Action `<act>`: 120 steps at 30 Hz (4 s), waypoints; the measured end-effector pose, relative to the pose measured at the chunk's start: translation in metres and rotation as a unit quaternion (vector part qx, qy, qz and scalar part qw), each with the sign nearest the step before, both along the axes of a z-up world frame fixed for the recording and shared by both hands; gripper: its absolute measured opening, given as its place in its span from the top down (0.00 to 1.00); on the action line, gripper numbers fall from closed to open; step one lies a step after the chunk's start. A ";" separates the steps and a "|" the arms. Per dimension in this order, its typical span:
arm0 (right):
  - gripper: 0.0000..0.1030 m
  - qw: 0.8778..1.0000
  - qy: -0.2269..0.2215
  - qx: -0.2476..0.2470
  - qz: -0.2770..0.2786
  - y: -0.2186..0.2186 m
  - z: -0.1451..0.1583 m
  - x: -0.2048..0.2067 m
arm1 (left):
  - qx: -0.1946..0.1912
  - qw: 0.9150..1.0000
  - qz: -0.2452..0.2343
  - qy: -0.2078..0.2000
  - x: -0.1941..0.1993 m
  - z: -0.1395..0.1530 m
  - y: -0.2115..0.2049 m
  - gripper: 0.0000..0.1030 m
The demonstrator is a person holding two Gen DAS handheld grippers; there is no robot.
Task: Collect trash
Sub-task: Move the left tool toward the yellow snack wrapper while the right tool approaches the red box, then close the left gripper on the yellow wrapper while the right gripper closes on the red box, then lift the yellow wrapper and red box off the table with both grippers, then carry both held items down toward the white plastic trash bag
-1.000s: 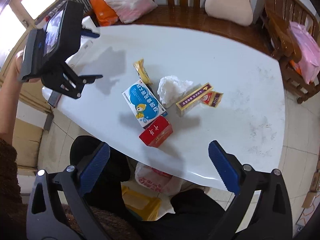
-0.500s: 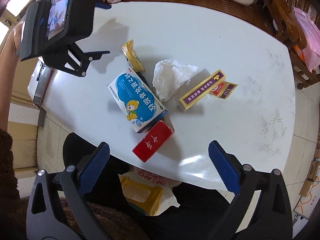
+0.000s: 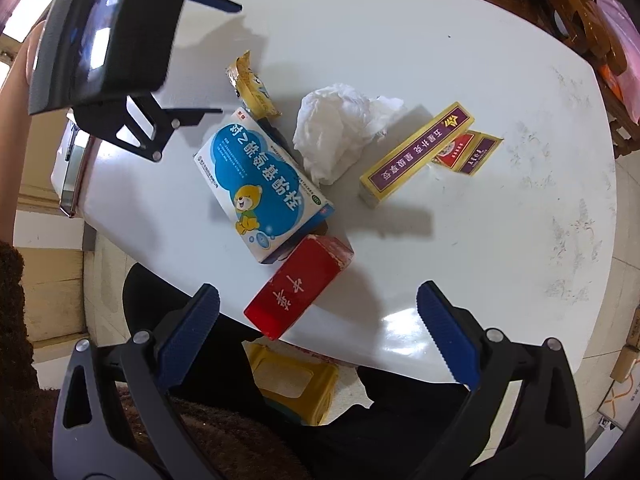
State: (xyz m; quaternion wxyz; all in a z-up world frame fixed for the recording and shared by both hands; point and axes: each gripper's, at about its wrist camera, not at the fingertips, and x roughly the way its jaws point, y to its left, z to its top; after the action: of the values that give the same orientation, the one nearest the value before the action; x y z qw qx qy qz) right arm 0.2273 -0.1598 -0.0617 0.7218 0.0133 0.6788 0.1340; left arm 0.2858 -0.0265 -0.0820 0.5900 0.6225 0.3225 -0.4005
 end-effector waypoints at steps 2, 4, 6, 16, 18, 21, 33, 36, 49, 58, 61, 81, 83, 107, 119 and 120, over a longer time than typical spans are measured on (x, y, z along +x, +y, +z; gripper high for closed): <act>0.06 1.000 0.002 0.003 -0.003 0.001 -0.002 0.001 | 0.004 1.000 -0.005 0.005 0.001 -0.005 -0.003 0.09; 0.06 1.000 0.007 0.010 -0.008 0.000 -0.003 0.002 | 0.006 1.000 -0.014 0.008 0.002 -0.009 -0.006 0.09; 0.06 1.000 0.007 0.008 -0.008 0.002 -0.005 0.004 | 0.008 1.000 -0.020 0.010 0.002 -0.012 -0.008 0.09; 0.08 1.000 0.018 -0.002 -0.001 0.012 -0.020 0.007 | 0.022 0.999 -0.039 0.011 0.005 -0.028 -0.011 0.28; 0.21 1.000 0.023 -0.003 0.000 0.011 -0.023 0.008 | 0.019 0.999 -0.036 0.017 0.005 -0.027 -0.012 0.32; 0.30 0.999 0.038 0.002 -0.005 0.008 -0.030 0.008 | 0.014 0.999 -0.030 0.022 0.007 -0.026 -0.012 0.35; 0.60 0.999 0.054 -0.003 0.007 0.012 -0.042 0.003 | 0.016 0.998 -0.035 0.042 -0.004 -0.025 -0.008 0.55; 0.69 0.999 0.054 -0.002 0.007 0.012 -0.043 0.001 | 0.013 0.998 -0.027 0.048 -0.004 -0.026 -0.007 0.67; 0.78 0.999 0.024 -0.027 0.015 0.011 -0.034 -0.005 | -0.010 0.997 0.064 0.036 0.005 -0.029 0.000 0.87; 0.78 0.998 -0.004 -0.056 0.021 0.016 -0.024 -0.014 | -0.035 0.989 0.139 0.030 0.016 -0.024 0.024 0.90; 0.78 0.998 -0.013 -0.060 0.017 0.014 -0.020 -0.016 | -0.051 0.986 0.157 0.029 0.015 -0.015 0.034 0.91; 0.78 0.993 -0.084 -0.072 0.037 0.009 0.016 -0.060 | -0.109 0.976 0.190 0.011 -0.097 0.063 0.057 0.91; 0.78 0.992 -0.090 -0.073 0.045 0.010 0.016 -0.069 | -0.110 0.975 0.194 0.005 -0.112 0.065 0.057 0.91; 0.78 0.985 -0.107 -0.061 0.118 0.036 -0.022 -0.185 | -0.172 0.959 0.211 0.078 -0.261 -0.005 0.034 0.91; 0.78 0.987 -0.102 -0.071 0.105 0.037 -0.097 -0.202 | -0.205 0.941 0.234 0.132 -0.286 -0.068 0.019 0.91; 0.78 0.986 -0.107 -0.078 0.104 0.037 -0.105 -0.203 | -0.207 0.940 0.236 0.134 -0.287 -0.074 0.018 0.91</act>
State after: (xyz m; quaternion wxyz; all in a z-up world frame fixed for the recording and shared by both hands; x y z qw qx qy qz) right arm 0.0244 -0.1226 -0.1665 0.7712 -0.1282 0.6038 0.1557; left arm -0.0012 -0.0083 -0.1558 0.7345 0.3334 0.4463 -0.3875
